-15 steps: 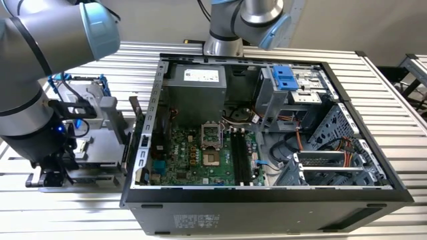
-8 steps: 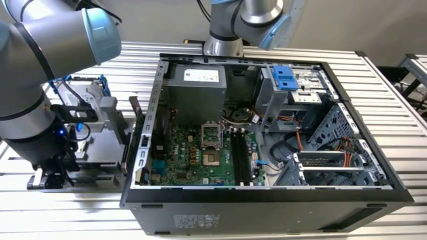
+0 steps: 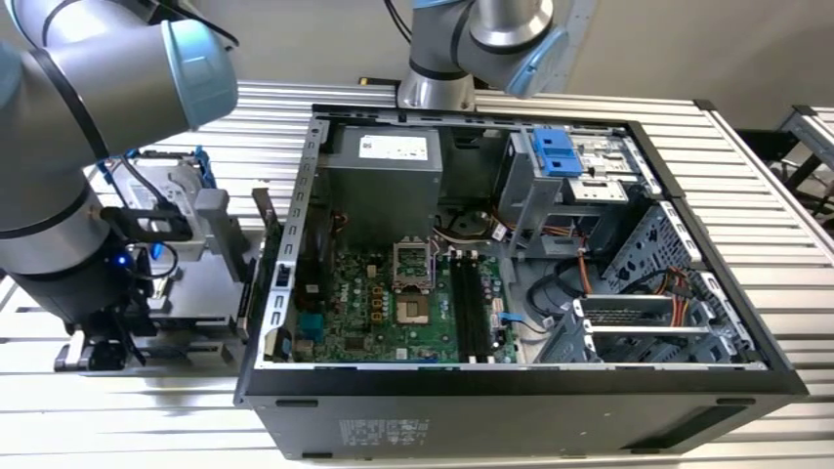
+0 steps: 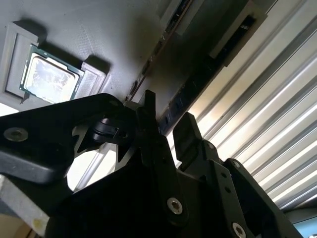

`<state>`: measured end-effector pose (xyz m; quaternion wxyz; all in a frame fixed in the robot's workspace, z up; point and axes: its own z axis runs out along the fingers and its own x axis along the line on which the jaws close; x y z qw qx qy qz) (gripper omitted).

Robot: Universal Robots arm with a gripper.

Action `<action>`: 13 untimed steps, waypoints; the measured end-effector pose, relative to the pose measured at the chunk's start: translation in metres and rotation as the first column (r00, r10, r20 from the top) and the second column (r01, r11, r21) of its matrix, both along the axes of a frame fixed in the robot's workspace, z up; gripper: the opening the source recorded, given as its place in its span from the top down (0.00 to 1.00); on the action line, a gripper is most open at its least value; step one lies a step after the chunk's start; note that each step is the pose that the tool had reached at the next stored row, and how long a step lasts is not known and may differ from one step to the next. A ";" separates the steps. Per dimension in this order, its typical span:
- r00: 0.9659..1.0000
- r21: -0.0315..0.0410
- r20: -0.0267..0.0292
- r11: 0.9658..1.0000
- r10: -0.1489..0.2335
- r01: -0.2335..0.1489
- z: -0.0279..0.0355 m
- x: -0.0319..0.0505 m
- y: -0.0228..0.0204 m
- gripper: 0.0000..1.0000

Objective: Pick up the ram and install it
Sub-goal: 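Pick up the ram and move it above insertion slot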

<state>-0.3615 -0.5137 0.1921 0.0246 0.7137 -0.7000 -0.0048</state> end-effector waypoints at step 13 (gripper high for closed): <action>1.000 -0.002 0.008 1.000 0.001 -0.001 -0.0019 0.0001 0.0000 0.00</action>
